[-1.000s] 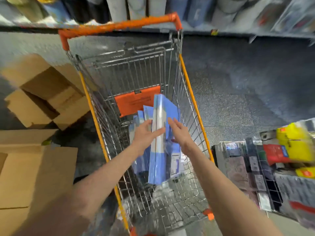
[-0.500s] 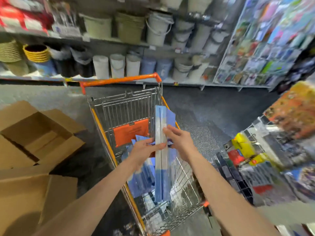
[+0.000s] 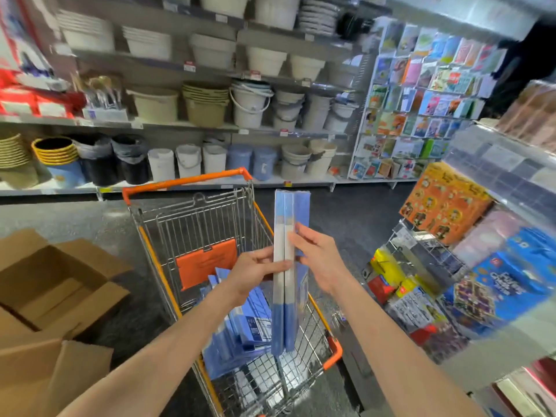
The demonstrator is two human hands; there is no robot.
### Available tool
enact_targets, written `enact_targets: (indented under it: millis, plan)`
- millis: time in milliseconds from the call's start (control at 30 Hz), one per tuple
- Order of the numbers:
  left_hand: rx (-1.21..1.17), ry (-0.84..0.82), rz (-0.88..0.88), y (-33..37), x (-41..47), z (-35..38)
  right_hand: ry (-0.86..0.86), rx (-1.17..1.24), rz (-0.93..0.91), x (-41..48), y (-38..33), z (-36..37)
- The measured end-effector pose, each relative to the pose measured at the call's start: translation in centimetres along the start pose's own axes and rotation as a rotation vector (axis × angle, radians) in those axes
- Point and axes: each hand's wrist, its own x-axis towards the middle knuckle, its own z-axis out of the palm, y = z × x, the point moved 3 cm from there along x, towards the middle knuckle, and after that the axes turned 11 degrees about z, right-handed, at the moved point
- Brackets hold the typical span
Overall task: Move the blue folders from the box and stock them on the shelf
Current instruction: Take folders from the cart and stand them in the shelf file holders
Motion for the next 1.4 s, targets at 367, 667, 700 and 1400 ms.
enact_targets:
  millis: [367, 667, 700, 1400]
  plan:
    - [0.331, -0.208, 0.360, 10.3, 2.3, 13.1, 0.476, -0.077, -0.371, -5.1, -10.5, -11.0]
    - [0.358, 0.326, 0.551, 22.6, 9.1, 17.2, 0.384, 0.303, -0.532, -15.1, -22.9, -24.0]
    - [0.301, 0.217, 0.515, 24.0, 9.7, 18.7, 0.380, 0.327, -0.548, -16.4, -23.8, -25.0]
    - [-0.410, -0.662, 0.606, 35.4, -2.7, 60.0, 1.323, -0.035, -0.599, -56.1, -24.8, -35.9]
